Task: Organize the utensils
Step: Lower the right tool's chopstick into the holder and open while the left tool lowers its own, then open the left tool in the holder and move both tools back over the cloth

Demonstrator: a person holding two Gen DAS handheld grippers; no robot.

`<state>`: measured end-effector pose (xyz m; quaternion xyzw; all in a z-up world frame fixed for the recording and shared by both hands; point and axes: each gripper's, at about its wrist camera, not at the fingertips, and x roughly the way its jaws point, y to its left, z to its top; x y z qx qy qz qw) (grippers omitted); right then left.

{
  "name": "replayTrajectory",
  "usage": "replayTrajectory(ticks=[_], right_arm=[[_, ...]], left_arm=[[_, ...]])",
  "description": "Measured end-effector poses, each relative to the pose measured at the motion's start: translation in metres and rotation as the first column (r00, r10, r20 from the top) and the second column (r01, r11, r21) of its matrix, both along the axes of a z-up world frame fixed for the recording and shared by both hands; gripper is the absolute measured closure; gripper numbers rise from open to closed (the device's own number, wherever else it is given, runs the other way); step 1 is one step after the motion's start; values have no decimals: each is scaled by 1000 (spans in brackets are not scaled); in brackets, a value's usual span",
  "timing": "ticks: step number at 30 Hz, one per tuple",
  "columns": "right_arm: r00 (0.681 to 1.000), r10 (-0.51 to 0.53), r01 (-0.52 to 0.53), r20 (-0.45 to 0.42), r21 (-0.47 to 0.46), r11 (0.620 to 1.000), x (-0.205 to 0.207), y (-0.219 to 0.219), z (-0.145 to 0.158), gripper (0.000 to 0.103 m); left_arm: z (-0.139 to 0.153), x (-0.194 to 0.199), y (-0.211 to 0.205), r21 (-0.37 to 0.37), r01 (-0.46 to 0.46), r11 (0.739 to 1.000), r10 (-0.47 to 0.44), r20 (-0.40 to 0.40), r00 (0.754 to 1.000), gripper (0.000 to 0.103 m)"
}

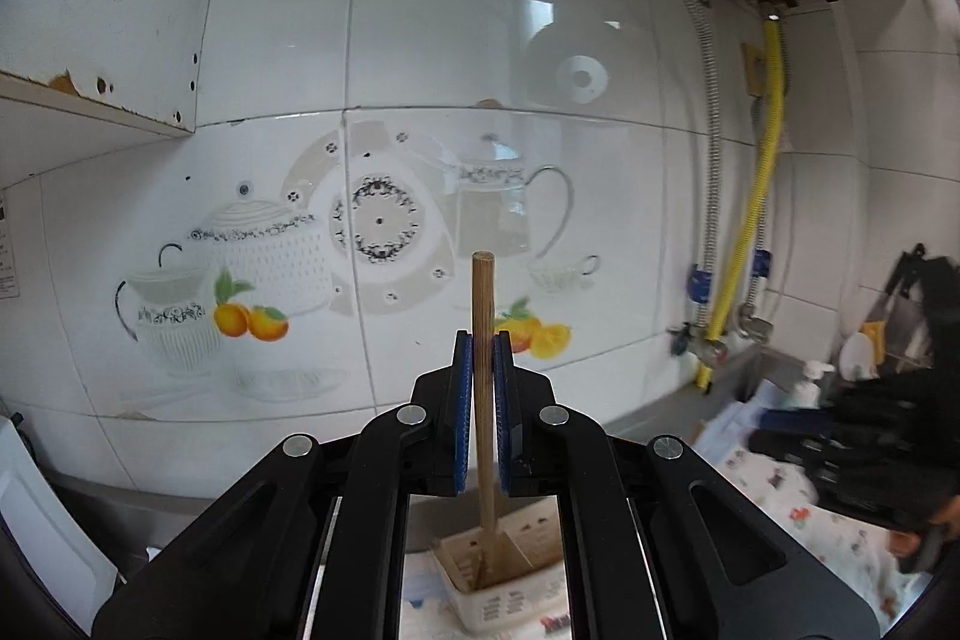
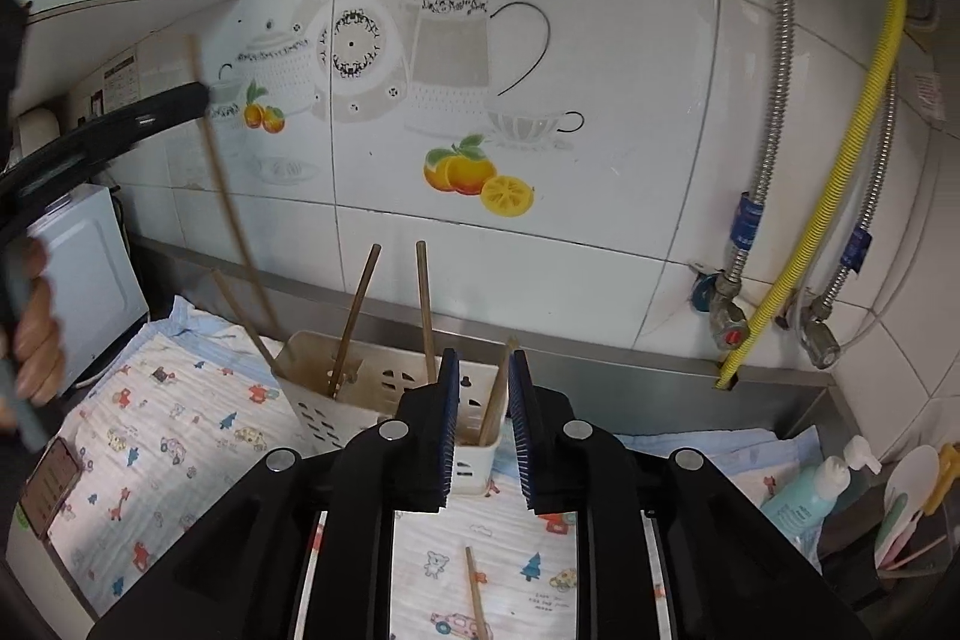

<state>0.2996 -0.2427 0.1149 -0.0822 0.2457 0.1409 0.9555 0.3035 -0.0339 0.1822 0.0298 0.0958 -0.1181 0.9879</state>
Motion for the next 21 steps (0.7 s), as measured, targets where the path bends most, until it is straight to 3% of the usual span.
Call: replayTrajectory(ticks=[11,21], right_arm=[[1000,10,-10,-21,-4,1000,-49,-23,-42,85],[988,4,3,-151,40,999,-84,-47,-128,85]], left_arm=[[-40,29,6,-28,-15,999,12,-111,994,97],[-50,22,5,-19,6,1000,-9,-140,990,95]])
